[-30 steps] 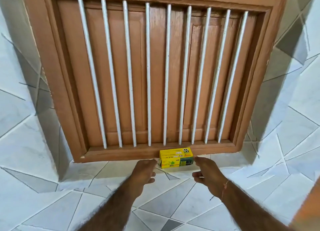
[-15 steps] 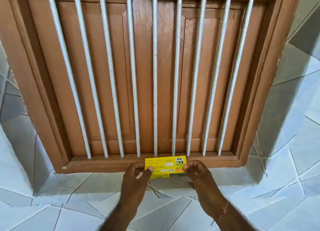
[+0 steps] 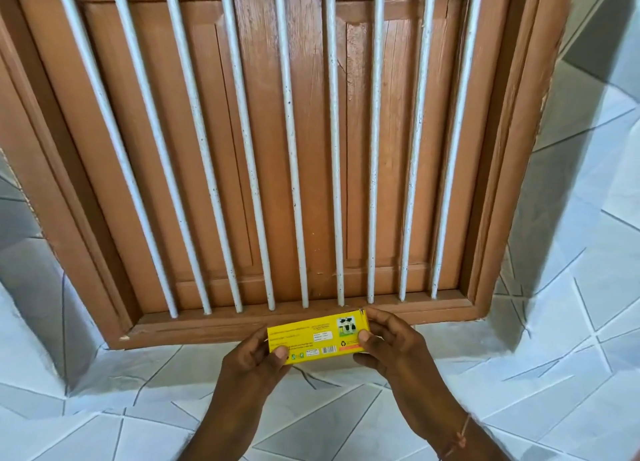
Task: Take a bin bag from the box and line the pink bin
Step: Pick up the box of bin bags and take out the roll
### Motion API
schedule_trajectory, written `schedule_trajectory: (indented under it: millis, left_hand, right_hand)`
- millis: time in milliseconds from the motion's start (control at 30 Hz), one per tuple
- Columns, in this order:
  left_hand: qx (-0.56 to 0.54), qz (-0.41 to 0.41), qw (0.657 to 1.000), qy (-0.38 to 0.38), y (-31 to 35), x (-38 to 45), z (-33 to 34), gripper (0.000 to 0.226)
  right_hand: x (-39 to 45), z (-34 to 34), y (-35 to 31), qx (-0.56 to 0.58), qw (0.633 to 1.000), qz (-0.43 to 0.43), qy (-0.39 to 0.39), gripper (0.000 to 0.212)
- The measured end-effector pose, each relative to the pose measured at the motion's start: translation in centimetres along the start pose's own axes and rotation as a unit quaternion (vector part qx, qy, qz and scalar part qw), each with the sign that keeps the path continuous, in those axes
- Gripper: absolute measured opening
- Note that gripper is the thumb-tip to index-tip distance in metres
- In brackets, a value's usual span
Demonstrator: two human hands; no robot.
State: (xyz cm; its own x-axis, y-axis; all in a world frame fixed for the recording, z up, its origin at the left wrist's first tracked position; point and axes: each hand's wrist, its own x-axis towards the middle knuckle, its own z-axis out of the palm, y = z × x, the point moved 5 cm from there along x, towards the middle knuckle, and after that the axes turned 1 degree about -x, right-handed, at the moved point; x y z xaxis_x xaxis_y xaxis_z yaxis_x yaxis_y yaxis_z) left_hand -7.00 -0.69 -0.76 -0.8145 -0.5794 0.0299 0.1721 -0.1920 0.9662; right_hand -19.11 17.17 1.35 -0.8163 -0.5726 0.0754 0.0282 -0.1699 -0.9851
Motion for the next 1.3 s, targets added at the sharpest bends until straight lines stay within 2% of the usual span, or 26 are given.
schedule_trajectory:
  millis: [67, 200, 267, 333, 367, 433, 467, 533, 600, 667, 767, 867, 967, 1033, 1167, 1267, 1300]
  left_hand:
    - [-0.014, 0.010, 1.000, 0.003, 0.3, -0.1, -0.2, 0.065]
    - [-0.088, -0.007, 0.995, -0.042, 0.7, -0.3, -0.2, 0.099]
    - [-0.085, -0.007, 0.995, -0.054, 1.3, -0.6, -0.1, 0.103]
    - [-0.060, 0.003, 0.997, -0.049, 2.0, -0.9, -0.1, 0.102]
    - [-0.034, 0.014, 0.998, -0.041, 2.4, -1.1, -0.2, 0.097]
    - [0.062, 0.058, 0.996, -0.016, 4.2, -1.7, 0.1, 0.064]
    - [0.139, 0.087, 0.986, 0.007, 5.1, -1.9, 0.3, 0.048]
    - [0.257, 0.134, 0.957, 0.029, 6.7, -2.4, 1.0, 0.046]
    - [0.320, 0.178, 0.930, 0.021, 8.5, -3.2, 2.4, 0.051]
    - [0.387, 0.245, 0.889, -0.002, 10.3, -4.3, 4.3, 0.052]
    - [0.483, 0.306, 0.818, -0.059, 12.1, -5.2, 7.6, 0.052]
    - [0.506, 0.329, 0.793, -0.077, 13.5, -5.4, 9.6, 0.054]
    - [0.504, 0.324, 0.797, -0.075, 14.8, -4.9, 9.3, 0.052]
    - [0.463, 0.313, 0.826, -0.067, 15.5, -4.2, 7.9, 0.049]
    - [0.319, 0.270, 0.904, 0.088, 14.2, -2.0, 0.6, 0.031]
    - [0.153, 0.123, 0.961, 0.192, 7.9, 0.6, -5.3, 0.015]
    - [0.104, 0.061, 0.970, 0.211, 5.3, 1.6, -6.6, 0.014]
  right_hand:
    - [-0.4, 0.2, 0.0, 0.019, 1.000, 0.001, 0.007, 0.026]
    - [-1.2, 0.2, 0.8, 0.207, 0.975, 0.074, 0.035, 0.021]
    - [-1.4, 0.3, 1.0, 0.159, 0.983, 0.079, 0.048, 0.019]
    - [-1.4, -0.1, 1.5, 0.045, 0.990, 0.078, 0.104, 0.016]
    - [-1.6, -0.4, 1.5, -0.015, 0.988, 0.067, 0.137, 0.015]
    - [-1.9, -0.6, 1.3, -0.057, 0.983, 0.038, 0.173, 0.006]
    - [-2.1, -0.5, 1.3, -0.045, 0.984, 0.033, 0.169, 0.012]
    - [-2.5, 0.5, 1.2, 0.083, 0.988, 0.057, 0.119, 0.019]
    - [-2.7, 1.6, 1.8, 0.252, 0.956, 0.130, 0.071, 0.022]
    - [-2.7, 2.3, 2.6, 0.363, 0.910, 0.196, 0.053, 0.027]
    - [-2.7, 3.3, 3.8, 0.426, 0.872, 0.239, 0.044, 0.034]
    - [-2.6, 3.8, 4.4, 0.465, 0.853, 0.235, 0.034, 0.034]
    - [-2.6, 3.5, 4.9, 0.471, 0.850, 0.234, 0.036, 0.033]
    - [-2.5, 2.7, 5.2, 0.463, 0.853, 0.234, 0.049, 0.027]
    - [-2.2, -0.8, 5.1, 0.432, 0.873, 0.192, 0.118, 0.029]
    - [-2.1, -3.5, 3.9, 0.397, 0.895, 0.141, 0.149, 0.054]
    - [-2.1, -4.2, 3.6, 0.383, 0.902, 0.129, 0.155, 0.060]
